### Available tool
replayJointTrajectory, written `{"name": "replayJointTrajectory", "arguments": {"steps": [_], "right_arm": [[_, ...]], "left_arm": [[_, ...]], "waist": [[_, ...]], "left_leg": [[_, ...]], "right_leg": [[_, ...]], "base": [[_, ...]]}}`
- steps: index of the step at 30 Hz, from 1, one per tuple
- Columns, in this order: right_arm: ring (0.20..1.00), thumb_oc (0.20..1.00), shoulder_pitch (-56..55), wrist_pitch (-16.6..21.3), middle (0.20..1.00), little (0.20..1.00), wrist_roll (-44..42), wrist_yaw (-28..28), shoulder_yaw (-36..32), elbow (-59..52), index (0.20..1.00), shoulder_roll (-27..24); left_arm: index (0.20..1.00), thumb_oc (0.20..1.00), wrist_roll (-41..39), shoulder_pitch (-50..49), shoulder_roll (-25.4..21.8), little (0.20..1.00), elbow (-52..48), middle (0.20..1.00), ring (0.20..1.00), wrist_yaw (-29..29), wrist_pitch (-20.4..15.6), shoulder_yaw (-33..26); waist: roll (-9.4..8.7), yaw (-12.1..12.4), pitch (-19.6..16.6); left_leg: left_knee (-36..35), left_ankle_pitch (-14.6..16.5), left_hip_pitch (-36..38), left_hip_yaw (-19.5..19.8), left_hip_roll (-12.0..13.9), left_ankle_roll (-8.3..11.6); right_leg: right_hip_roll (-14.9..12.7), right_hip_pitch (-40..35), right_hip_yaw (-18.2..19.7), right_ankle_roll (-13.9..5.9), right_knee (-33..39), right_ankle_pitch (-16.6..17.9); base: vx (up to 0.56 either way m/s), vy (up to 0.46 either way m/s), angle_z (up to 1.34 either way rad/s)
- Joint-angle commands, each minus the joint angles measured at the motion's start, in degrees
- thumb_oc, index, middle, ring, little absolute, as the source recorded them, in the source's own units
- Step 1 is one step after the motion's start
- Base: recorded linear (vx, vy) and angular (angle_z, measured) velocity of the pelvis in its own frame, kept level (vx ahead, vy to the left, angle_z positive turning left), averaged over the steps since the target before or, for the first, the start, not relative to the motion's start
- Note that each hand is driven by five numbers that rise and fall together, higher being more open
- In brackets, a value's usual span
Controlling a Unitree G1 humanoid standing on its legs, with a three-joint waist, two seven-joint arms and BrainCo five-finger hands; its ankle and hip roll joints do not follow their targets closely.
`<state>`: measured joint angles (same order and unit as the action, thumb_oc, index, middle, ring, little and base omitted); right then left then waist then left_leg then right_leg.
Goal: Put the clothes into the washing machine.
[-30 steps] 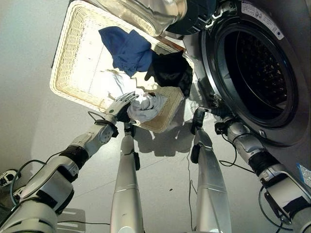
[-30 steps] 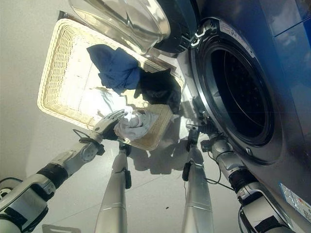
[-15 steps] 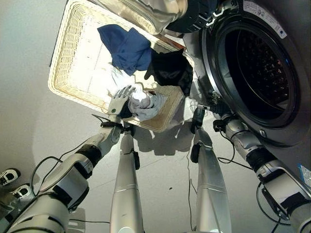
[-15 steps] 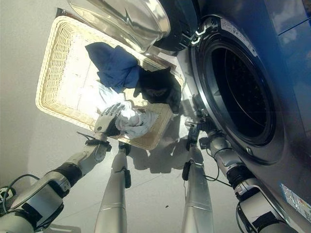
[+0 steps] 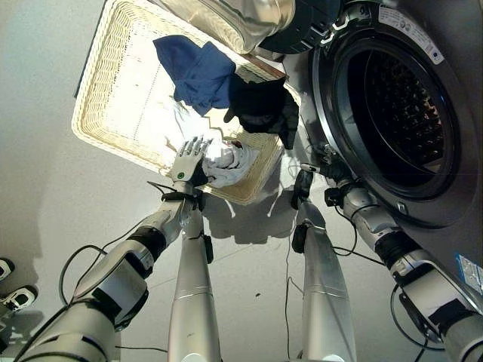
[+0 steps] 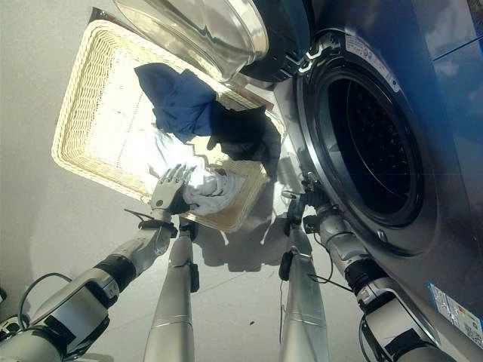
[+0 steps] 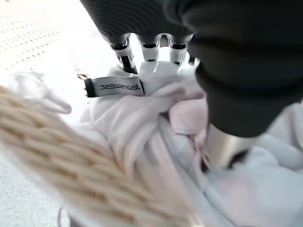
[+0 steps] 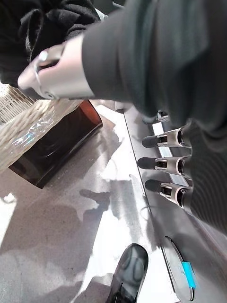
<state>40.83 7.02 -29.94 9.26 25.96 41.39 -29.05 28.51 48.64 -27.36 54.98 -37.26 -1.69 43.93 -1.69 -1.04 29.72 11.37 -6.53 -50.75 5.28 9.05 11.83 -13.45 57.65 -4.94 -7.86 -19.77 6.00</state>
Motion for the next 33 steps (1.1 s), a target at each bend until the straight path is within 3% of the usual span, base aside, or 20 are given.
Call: {"name": "replayJointTrajectory", "arguments": {"steps": [1, 19, 23, 26, 28, 32, 33], "right_arm": [[1.0, 1.0, 0.4, 3.2, 1.0, 1.0, -1.1, 0.2, 0.9, -1.2, 1.0, 0.7], [1.0, 1.0, 1.4, 3.4, 1.0, 1.0, -0.8, 0.9, 1.8, -0.9, 1.0, 1.4], [1.0, 1.0, 1.4, 3.5, 1.0, 1.0, -0.7, 0.9, 1.7, -1.0, 1.0, 1.6], [1.0, 1.0, 1.4, 3.9, 1.0, 1.0, -2.3, 1.1, 1.6, -2.1, 1.0, 1.4], [1.0, 1.0, 1.3, 4.3, 1.0, 1.0, -4.0, 0.9, 1.3, -3.0, 1.0, 1.3], [1.0, 1.0, -2.4, 7.3, 1.0, 1.0, -11.6, 0.2, -2.4, -10.8, 1.0, 1.8], [1.0, 1.0, -3.8, 7.7, 1.0, 1.0, -13.1, 0.3, -4.4, -14.1, 1.0, 2.4]], "left_arm": [[0.2, 0.2, 0.5, -1.5, 0.0, 0.2, 3.3, 0.2, 0.2, 5.2, 1.2, 1.3], [0.2, 0.2, -0.4, -0.6, 1.4, 0.2, 5.9, 0.2, 0.2, 9.3, 2.5, 3.2], [0.2, 0.2, -4.5, -1.0, 1.7, 0.2, 5.6, 0.2, 0.2, 9.5, 2.2, 2.4], [0.2, 0.2, -16.5, -2.0, 1.7, 0.2, 3.7, 0.2, 0.2, 7.5, -1.8, -1.2], [0.2, 0.2, -19.6, -2.3, 1.5, 0.2, 2.5, 0.2, 0.2, 7.4, -4.0, -3.0], [0.2, 0.2, -35.1, -5.2, 1.3, 0.2, -8.1, 0.2, 0.2, 3.6, -18.4, -12.3], [0.2, 0.2, -36.0, -6.7, 1.7, 0.2, -13.1, 0.2, 0.2, 2.8, -20.2, -14.8]], "waist": [[-1.91, 0.3, 0.1], [-1.57, -0.2, 0.1], [-1.54, -0.1, 0.1], [-1.46, 0.1, 0.1], [-1.43, 0.2, 0.1], [-0.95, 0.6, 0.1], [-0.63, 0.9, 0.1]], "left_leg": [[3.4, 0.3, -2.2, -0.4, -5.7, -5.73], [2.9, -0.1, -1.9, -1.0, -6.3, -5.85], [2.9, -0.2, -2.1, -1.0, -6.3, -5.9], [2.8, -0.4, -2.2, -0.8, -6.3, -5.86], [2.7, -0.4, -2.2, -0.7, -6.3, -5.83], [2.5, -0.4, -2.3, -0.3, -6.5, -5.89], [2.3, -0.4, -2.3, -0.1, -6.7, -5.99]], "right_leg": [[3.9, 0.2, -1.2, -3.68, 2.5, 6.5], [4.4, 0.1, -0.6, -3.33, 3.3, 6.7], [4.4, 0.2, -0.6, -3.25, 3.2, 6.7], [4.5, 0.4, -0.6, -3.19, 3.1, 6.7], [4.6, 0.4, -0.5, -3.18, 2.9, 6.6], [4.6, 0.6, -0.3, -3.01, 2.3, 5.8], [4.6, 0.6, -0.3, -3.04, 2.2, 5.6]], "base": [[0.0, 0.0, 0.0], [0.0, 0.0, 0.0], [0.0, 0.0, 0.0], [0.0, 0.0, 0.0], [0.0, 0.0, 0.0], [0.0, 0.0, 0.0], [0.0, 0.0, 0.0]]}}
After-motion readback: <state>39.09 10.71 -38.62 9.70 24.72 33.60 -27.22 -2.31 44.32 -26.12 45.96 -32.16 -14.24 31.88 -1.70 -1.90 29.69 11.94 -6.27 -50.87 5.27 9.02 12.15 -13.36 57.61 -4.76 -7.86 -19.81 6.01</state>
